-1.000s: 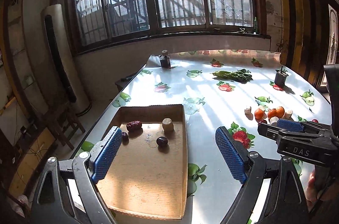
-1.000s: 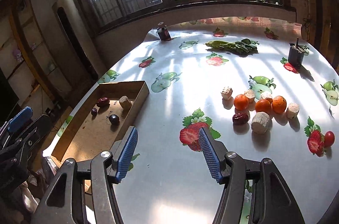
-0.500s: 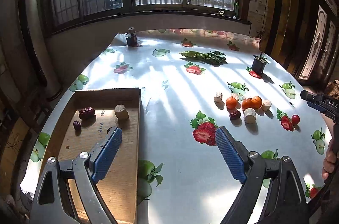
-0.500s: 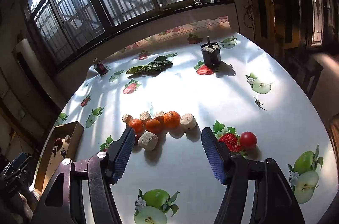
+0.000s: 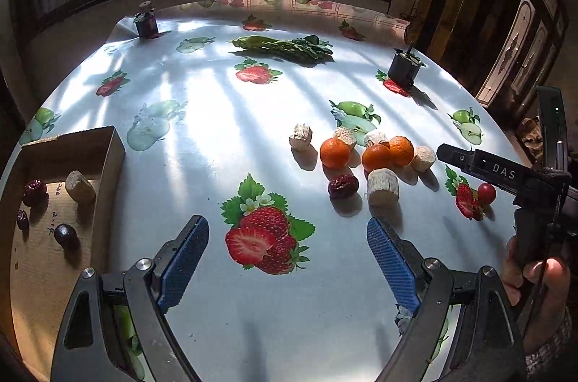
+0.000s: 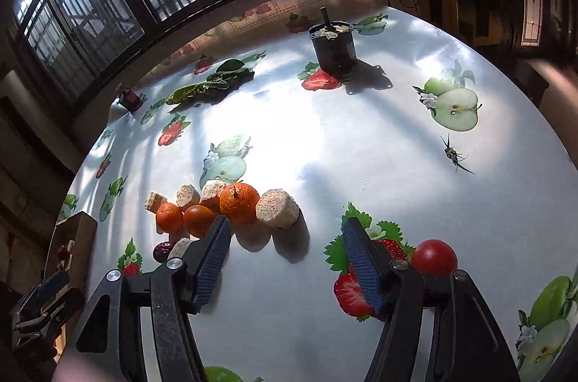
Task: Organize fruits
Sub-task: 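Move both open tools back to the remaining fruit, then grasp a beige cylinder with the left tool while the right grasps another beige piece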
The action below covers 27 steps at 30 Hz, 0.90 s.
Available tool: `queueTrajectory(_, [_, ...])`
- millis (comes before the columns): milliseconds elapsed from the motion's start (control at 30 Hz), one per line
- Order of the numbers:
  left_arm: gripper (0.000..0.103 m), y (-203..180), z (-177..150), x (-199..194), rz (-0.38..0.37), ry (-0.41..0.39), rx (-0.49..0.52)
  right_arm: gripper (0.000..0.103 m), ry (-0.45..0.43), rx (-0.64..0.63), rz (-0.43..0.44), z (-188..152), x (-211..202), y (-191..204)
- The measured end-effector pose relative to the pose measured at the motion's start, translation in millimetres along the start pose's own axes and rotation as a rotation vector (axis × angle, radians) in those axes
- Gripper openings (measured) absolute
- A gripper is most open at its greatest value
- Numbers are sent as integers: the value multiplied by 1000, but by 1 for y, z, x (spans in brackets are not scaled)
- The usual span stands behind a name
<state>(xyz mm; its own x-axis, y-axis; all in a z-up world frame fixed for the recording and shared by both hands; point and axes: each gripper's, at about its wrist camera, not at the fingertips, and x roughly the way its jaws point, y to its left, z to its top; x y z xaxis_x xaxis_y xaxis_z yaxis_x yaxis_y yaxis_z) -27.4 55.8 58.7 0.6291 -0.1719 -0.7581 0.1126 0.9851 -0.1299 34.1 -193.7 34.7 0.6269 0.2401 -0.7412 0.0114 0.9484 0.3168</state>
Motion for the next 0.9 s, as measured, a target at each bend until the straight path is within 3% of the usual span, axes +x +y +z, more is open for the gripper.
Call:
queueTrajectory(33, [84, -6, 0, 4, -13, -4, 23, 67, 3, -7, -8, 2, 6, 1])
queueTrajectory(100, [65, -20, 1, 12, -37, 1, 78, 64, 9, -20, -24, 5, 17, 3])
queueTrajectory(167, [55, -34, 4, 25, -69, 25, 118, 60, 18, -33, -28, 6, 26, 4])
queueTrajectory(367, [54, -63, 15, 54, -136, 27, 181, 59, 26, -56, -21, 4, 37, 5])
queueTrajectory(567, [54, -77, 16, 84, -172, 82, 202, 56, 27, -72, 14, 4, 39, 6])
queueTrajectory(633, [35, -76, 14, 91, -173, 98, 191, 46, 37, -78, 29, 3, 37, 6])
queueTrajectory(667, [32, -76, 13, 90, -170, 86, 195, 43, 41, -81, 29, 2, 36, 6])
queueTrajectory(900, [32, -68, 13, 90, -188, 56, 149, 42, 45, -126, -10, -3, 37, 12])
